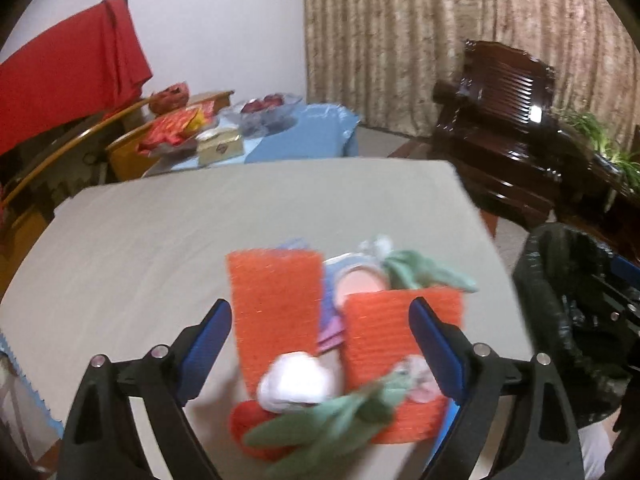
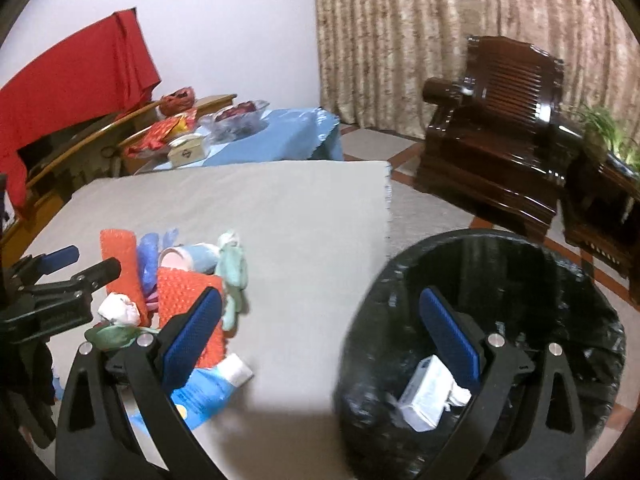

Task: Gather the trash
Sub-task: 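Grasp an orange foam net with the left gripper while the right grasps a green glove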

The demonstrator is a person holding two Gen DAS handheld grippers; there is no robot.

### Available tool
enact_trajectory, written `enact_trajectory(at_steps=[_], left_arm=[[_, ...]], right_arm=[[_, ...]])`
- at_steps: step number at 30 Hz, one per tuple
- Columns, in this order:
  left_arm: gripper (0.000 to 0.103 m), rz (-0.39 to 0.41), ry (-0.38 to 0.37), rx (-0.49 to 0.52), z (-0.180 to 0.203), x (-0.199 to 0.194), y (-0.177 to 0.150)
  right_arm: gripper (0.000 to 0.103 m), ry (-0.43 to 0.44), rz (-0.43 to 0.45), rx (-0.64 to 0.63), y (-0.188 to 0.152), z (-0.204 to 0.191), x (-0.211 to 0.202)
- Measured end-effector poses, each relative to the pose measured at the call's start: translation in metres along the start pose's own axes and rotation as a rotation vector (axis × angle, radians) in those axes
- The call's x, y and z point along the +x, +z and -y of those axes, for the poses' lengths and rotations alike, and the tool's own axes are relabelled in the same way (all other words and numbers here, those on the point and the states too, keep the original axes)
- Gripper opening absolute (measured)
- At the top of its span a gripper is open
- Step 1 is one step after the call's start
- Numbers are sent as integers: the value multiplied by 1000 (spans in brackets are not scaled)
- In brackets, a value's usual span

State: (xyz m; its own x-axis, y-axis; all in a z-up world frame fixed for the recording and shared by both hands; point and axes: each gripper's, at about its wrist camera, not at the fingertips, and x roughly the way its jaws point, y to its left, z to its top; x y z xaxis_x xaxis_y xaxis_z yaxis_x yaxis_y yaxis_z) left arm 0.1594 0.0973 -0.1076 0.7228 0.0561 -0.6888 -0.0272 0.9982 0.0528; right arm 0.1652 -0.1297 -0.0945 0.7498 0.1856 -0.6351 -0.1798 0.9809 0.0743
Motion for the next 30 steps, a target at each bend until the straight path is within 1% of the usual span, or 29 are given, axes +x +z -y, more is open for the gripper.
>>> enact_trajectory(at_steps=[5, 8, 11, 13, 14, 15, 16, 18, 20, 22, 25, 30], left_arm=[[85, -39, -1, -17, -16, 24, 1], [81, -62, -3, -24, -23, 40, 3], [77, -91, -24, -31, -27, 54, 3], [70, -111, -43, -35, -28, 61, 1], [60, -123, -56, -38, -28, 65, 0], [53, -127, -63, -39, -28, 66, -1], [49, -126, -74, -41, -29, 67, -2], [33, -115, -88, -46, -30, 67, -2], [24, -105, -93, -51, -32, 65, -1], [22, -93, -102, -67, -35, 60, -1], [20, -73, -110, -80, -41, 53, 0], [20, -47, -146, -93, -44, 36, 8]], right_arm=[[96, 6, -13, -24, 8, -11, 25], [96, 6, -13, -32, 14, -15, 34], [96, 8, -14, -54, 18, -22, 43], [95, 14, -22, -69, 18, -26, 48], [93, 19, -26, -73, 18, -26, 50], [85, 34, -41, -76, 18, -29, 54], [80, 46, -53, -77, 17, -31, 57], [78, 76, -84, -77, 13, -38, 64], [76, 103, -100, -94, 7, -50, 66], [72, 120, -99, -112, 3, -60, 63], [72, 144, -99, -127, -2, -71, 58], [72, 139, -93, -147, 1, -78, 56]])
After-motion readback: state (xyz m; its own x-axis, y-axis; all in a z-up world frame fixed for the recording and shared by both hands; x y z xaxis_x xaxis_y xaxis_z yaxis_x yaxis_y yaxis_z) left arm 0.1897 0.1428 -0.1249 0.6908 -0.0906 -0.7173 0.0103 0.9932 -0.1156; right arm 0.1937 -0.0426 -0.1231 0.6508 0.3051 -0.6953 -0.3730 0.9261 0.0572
